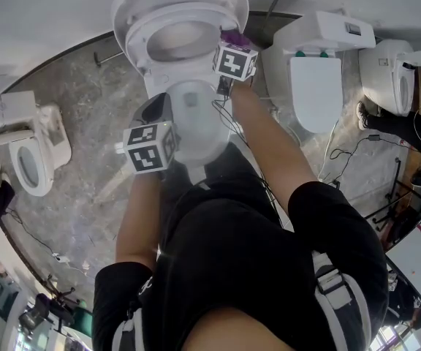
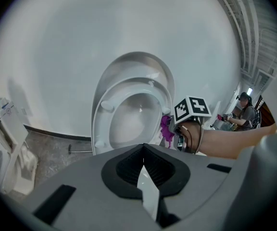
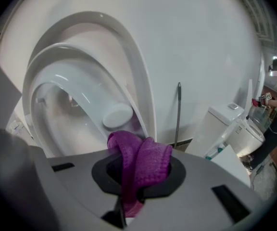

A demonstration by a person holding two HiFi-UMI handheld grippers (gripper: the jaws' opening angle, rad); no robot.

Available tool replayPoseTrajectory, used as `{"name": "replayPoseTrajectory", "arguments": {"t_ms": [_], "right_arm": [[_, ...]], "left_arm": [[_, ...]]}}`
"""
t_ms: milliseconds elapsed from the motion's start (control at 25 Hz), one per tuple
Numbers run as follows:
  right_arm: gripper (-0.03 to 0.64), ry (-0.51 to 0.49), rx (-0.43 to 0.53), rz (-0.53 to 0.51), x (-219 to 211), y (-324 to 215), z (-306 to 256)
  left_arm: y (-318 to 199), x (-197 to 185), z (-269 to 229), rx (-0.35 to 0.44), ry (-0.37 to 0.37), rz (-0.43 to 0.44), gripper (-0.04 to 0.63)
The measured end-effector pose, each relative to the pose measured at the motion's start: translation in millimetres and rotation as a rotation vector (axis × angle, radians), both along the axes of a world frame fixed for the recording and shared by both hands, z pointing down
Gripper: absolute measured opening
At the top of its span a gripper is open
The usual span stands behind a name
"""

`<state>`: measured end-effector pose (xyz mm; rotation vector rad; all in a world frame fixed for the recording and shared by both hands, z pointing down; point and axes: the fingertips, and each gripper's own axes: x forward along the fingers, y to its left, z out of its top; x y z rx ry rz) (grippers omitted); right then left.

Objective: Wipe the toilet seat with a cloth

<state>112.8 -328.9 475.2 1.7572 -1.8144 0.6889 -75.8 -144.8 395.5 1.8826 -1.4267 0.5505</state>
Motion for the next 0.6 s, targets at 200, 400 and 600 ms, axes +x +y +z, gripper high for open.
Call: {"name": "replayPoseTrajectory", "arguments": {"t_ms": [200,400,600], "right_arm": [[0.048,0.002,0.011,-0.007,-4,5,-19],[0.048,0.000,0.020,-0.019,-12,17,-31],[0.048,-0.018,0.085,-0.010,-20,22,-60]], "left_arm": [[6,-2,-16,0.018,0.000,0.007,0.009],[10,-8,-29,0.032,0.002,0.013,0.009],[13,-19,-39,0.043,-0.004,0.020,0.009]]}}
